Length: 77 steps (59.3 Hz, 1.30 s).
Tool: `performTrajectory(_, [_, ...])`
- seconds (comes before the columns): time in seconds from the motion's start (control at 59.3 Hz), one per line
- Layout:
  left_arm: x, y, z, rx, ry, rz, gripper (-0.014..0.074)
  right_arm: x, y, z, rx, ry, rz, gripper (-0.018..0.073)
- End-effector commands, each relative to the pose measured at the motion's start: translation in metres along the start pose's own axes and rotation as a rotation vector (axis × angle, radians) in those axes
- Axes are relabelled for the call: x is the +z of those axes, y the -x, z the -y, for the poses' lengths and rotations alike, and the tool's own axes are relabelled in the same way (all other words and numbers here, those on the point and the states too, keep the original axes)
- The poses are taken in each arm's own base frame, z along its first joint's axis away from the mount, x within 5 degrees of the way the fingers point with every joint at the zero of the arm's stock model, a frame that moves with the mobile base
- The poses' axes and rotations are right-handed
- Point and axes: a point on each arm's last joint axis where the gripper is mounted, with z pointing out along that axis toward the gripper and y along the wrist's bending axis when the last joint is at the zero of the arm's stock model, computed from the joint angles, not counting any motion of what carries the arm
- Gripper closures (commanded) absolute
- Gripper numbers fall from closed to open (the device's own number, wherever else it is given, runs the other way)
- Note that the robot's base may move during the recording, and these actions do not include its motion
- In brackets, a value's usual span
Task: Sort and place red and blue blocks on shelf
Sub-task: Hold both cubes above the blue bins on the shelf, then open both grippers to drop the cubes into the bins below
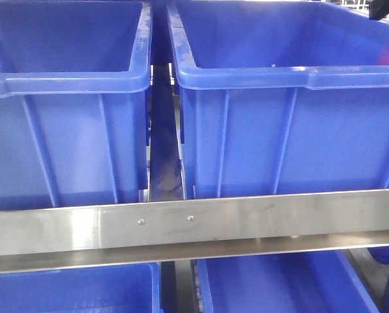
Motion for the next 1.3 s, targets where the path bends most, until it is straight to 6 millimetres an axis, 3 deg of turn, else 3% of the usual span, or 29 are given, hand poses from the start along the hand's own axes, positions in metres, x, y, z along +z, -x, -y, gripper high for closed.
performTrajectory(0.0, [-0.01,0.024,0.005,0.002,-0.034,0.144,0.0071,-0.013,0.027,-0.003,-0.025,0.02,0.159,0.0072])
performTrajectory(0.118, [-0.01,0.024,0.005,0.002,-0.034,0.144,0.0076,-0.013,0.027,-0.003,-0.025,0.021,0.16,0.0075])
performTrajectory(0.185, [-0.01,0.024,0.005,0.0,-0.034,0.144,0.0119,-0.013,0.027,-0.003,-0.025,0.021,0.16,0.0125])
performTrajectory(0.253, [-0.01,0.024,0.005,-0.002,-0.033,0.142,0.0213,-0.013,0.027,-0.003,-0.025,0.02,0.159,0.0252])
performTrajectory(0.32, [-0.012,0.025,0.005,-0.004,-0.033,0.144,0.0368,-0.013,0.027,-0.003,-0.024,0.02,0.155,0.0445])
performTrajectory(0.354, [-0.014,0.025,0.005,-0.004,-0.033,0.145,0.0493,-0.013,0.027,-0.003,-0.022,0.02,0.155,0.0527])
performTrajectory(0.388, [-0.016,0.026,0.005,-0.004,-0.034,0.153,0.0472,-0.013,0.027,-0.003,-0.022,0.02,0.155,0.0487])
performTrajectory(0.674, [-0.043,0.034,0.005,-0.005,-0.042,0.22,0.0468,-0.024,0.024,-0.004,-0.024,0.021,0.131,0.0503])
performTrajectory(0.978, [-0.069,0.013,0.002,-0.003,-0.045,0.234,0.0468,-0.075,0.027,-0.017,-0.038,0.085,0.24,0.0501])
performTrajectory(1.281, [-0.097,-0.019,-0.004,-0.001,-0.047,0.247,0.0468,-0.111,-0.011,-0.013,-0.044,0.107,0.246,0.0501])
